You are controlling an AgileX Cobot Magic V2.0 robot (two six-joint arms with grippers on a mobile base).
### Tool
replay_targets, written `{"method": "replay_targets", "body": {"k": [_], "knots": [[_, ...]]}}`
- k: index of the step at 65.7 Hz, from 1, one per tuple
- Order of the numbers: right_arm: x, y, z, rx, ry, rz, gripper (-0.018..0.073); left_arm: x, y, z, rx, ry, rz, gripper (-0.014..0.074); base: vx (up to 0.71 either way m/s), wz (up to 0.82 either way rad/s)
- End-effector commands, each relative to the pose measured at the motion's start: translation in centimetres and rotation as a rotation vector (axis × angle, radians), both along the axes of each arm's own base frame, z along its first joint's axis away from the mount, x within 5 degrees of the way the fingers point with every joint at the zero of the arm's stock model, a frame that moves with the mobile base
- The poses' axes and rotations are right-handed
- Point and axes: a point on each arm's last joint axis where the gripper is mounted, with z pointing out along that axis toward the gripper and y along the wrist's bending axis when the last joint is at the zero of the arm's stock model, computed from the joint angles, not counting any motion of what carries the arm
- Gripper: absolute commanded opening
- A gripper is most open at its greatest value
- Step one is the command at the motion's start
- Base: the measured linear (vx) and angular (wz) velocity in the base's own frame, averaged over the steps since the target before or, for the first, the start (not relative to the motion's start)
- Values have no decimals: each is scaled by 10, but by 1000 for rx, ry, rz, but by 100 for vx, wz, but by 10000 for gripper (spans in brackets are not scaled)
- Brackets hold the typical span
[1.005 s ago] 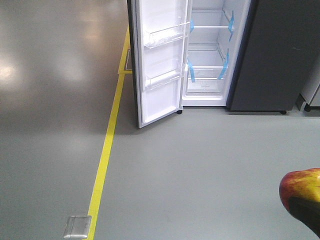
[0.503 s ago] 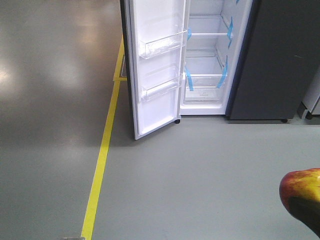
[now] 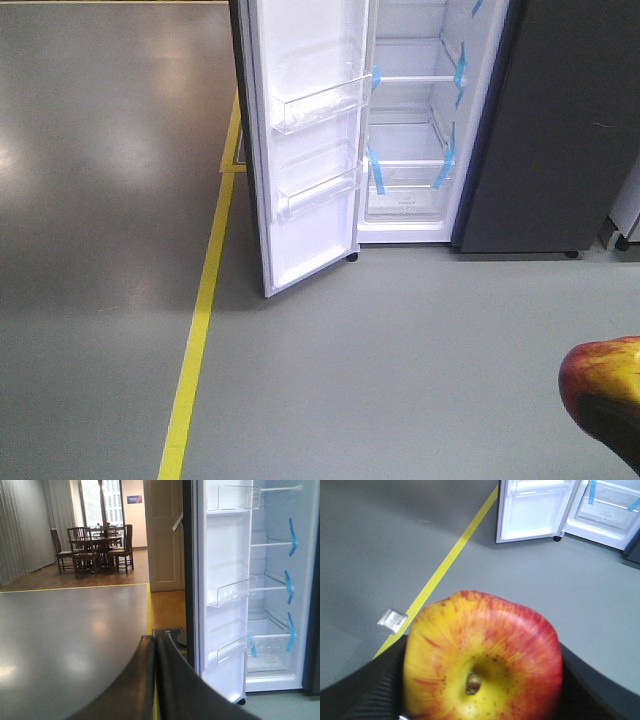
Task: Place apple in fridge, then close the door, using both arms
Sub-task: 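Drive toward the open fridge door holding the apple in the right gripper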
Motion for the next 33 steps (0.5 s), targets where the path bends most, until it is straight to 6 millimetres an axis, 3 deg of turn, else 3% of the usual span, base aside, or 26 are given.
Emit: {"method": "replay_targets", "body": {"k": [1,33], "knots": [[3,1,13,29,-91,1,133,0,0,-2,-9,-57,-7,-6,13,0],[3,1,13,29,-91,1,133,0,0,-2,-9,-57,-7,-6,11,2]]}}
